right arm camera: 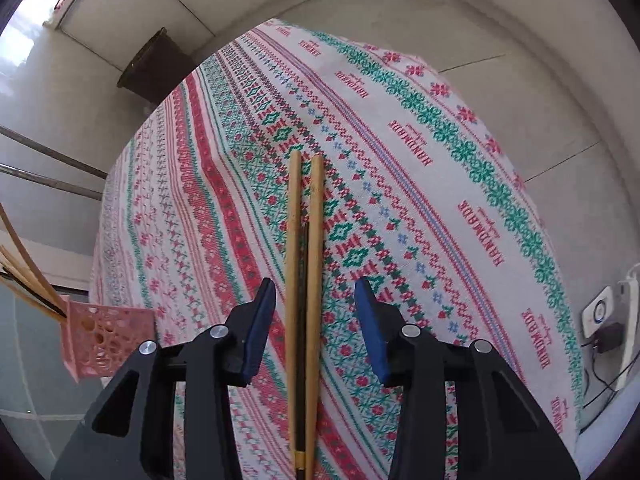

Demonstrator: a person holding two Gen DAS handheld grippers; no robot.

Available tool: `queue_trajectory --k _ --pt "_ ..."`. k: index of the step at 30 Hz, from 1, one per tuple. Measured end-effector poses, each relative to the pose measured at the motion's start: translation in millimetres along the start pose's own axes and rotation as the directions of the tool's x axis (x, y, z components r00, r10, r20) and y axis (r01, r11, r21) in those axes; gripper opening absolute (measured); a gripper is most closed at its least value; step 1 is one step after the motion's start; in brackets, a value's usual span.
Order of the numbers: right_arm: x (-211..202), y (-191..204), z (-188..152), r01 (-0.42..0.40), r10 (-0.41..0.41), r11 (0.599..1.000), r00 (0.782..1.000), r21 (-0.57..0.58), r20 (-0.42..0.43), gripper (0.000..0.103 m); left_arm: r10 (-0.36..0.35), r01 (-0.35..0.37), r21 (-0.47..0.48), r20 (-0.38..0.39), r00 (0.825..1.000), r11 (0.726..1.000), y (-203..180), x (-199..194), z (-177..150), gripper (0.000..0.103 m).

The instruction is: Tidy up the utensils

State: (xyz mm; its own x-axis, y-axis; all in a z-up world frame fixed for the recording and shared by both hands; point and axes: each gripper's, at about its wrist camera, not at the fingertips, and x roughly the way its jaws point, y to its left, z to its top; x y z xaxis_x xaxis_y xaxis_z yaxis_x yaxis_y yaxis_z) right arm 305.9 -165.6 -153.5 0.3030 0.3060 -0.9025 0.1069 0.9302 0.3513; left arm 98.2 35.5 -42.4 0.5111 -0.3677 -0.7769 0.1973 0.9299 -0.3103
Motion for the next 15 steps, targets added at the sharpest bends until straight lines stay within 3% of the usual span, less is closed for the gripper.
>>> queue_trajectory --k 3,7,9,11,13,15 --pt "5.8 -6.4 -3.4 -0.002 0.003 1.0 0.999 0.026 -0.033 0.037 0.018 -0.018 0.014 0.001 1.0 1.0 1.3 -0.8 -1.4 0.004" --pt "-0.4 -4.5 -4.4 -0.003 0.002 0.999 1.0 0.042 0.02 0.036 0.022 -0.022 -0.011 -0.012 1.0 1.0 7.0 1.9 -0.6 0.004" --pt "-4.9 -9.8 -2.4 -0.133 0.13 0.985 0.991 0.106 0.032 0.035 0.024 -0.024 -0.004 -0.014 1.0 1.0 6.8 3.3 -1.1 0.004" --pt "0.1 -15.5 1.7 -0.276 0.28 0.944 0.96 0.183 0.005 0.033 0.029 -0.029 -0.002 -0.022 0.999 1.0 7.2 6.1 -1.9 0.004" --pt "6.2 -16.8 4.4 -0.317 0.324 0.926 0.946 0.206 -0.001 0.031 0.031 -0.031 -0.008 -0.03 0.999 0.999 8.9 8.8 -2.4 0.004" --pt "15.5 -15.9 6.7 -0.314 0.326 0.922 0.945 0.227 -0.015 0.03 0.029 -0.029 -0.009 -0.032 0.999 1.0 9.8 10.8 -2.0 0.005"
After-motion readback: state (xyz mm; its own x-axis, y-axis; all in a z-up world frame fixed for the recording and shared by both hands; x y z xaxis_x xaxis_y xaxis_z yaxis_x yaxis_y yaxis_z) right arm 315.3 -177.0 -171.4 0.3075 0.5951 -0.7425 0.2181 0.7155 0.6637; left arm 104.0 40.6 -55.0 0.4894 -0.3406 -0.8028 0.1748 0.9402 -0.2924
